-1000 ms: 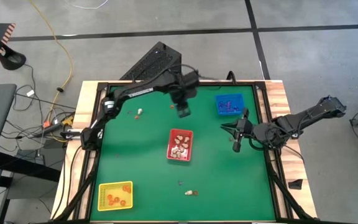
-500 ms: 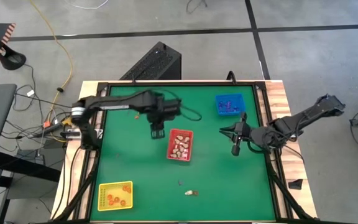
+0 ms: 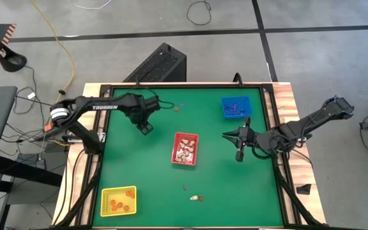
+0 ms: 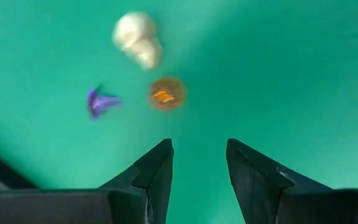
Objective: Sort Halloween decoration
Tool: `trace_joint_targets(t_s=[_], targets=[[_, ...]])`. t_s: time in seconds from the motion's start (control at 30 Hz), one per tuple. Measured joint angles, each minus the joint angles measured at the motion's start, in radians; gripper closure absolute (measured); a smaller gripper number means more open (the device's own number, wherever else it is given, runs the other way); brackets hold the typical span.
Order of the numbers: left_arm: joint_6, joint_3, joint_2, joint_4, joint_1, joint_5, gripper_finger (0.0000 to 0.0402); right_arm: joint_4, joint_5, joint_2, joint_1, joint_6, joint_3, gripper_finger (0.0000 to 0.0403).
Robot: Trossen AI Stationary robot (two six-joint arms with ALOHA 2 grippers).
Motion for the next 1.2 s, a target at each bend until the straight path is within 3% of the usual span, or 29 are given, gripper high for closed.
trace_joint_targets(t_s=[0.33,0.6,0.83,1.2], targets=[[0.067,-0.022,0.004,0.081,0.144,0.037,0.0261,0.068,-0.055,0.000,-0.056,-0.044,0.000,0.0333],[0.077,-0.029,0.013,0.150,0.160,0.047,0.0261,0.044,-0.080,0.000,-0.071,-0.043,0.000,0.0333],[0.059,-0.147,0.017,0.286,0.184,0.102,0.0260,0.043,-0.105,0.000,-0.068,-0.035,0.000,0.0333],[0.059,-0.172,0.016,0.306,0.185,0.099,0.0260,0.043,-0.105,0.000,-0.069,-0.034,0.000,0.0333]])
